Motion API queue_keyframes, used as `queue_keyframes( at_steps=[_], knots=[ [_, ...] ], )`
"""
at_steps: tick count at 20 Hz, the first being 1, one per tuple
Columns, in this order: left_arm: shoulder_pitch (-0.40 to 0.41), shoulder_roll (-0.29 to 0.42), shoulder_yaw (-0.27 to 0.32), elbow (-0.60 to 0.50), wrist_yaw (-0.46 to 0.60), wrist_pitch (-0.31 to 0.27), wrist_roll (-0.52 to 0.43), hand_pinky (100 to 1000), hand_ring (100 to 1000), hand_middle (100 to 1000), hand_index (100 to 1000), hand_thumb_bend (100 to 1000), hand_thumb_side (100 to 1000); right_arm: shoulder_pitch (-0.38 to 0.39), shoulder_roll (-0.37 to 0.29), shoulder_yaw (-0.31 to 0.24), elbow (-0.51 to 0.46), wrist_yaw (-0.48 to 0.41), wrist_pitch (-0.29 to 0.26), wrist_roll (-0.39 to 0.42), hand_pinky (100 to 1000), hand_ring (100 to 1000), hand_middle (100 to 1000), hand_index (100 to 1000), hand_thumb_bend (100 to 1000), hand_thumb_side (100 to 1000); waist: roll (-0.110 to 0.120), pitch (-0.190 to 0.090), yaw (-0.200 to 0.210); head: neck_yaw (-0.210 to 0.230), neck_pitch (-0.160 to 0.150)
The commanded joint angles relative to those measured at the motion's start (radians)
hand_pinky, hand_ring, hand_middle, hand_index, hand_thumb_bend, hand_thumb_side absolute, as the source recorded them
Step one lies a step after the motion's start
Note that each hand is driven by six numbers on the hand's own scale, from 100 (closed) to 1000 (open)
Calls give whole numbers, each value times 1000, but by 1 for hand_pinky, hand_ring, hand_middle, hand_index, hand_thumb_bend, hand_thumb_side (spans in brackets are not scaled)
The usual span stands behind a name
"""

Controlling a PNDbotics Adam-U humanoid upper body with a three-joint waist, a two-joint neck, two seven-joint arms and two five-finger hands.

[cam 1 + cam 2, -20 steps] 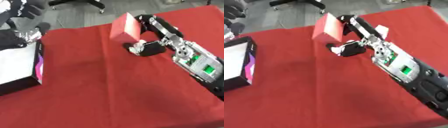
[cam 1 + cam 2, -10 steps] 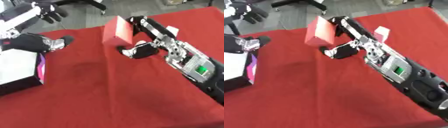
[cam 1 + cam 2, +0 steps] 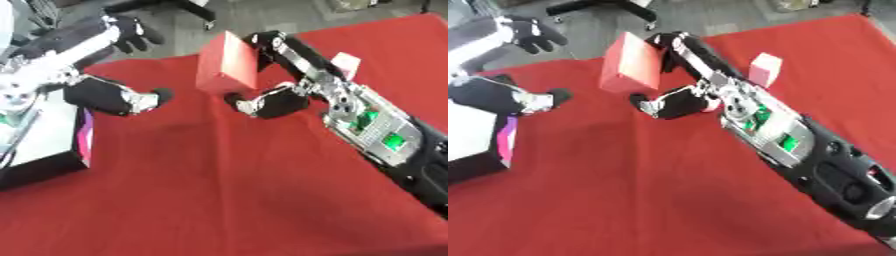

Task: Pick up the objects with one hand, pass them to the other hand, and then place them into the box on the other side of the table.

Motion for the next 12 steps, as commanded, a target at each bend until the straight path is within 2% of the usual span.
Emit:
queue_keyframes(
  at_steps=[1,6,12],
  knots=[
    [-29,-14,3,12,-42,-4,-1,820,813,810,863,447,392,-21,2,0,-13,14,0,8,672,610,471,579,223,100,10,-32,3,10,2],
    [-37,-55,-7,38,-117,-18,13,830,822,819,873,493,369,-26,22,14,2,21,-3,22,671,608,470,578,224,100,11,-30,5,20,2],
    [-39,-66,-16,18,-135,-42,7,836,827,821,888,590,406,-28,37,26,21,24,-9,38,670,607,469,577,227,100,11,-28,4,21,2]
  ],
)
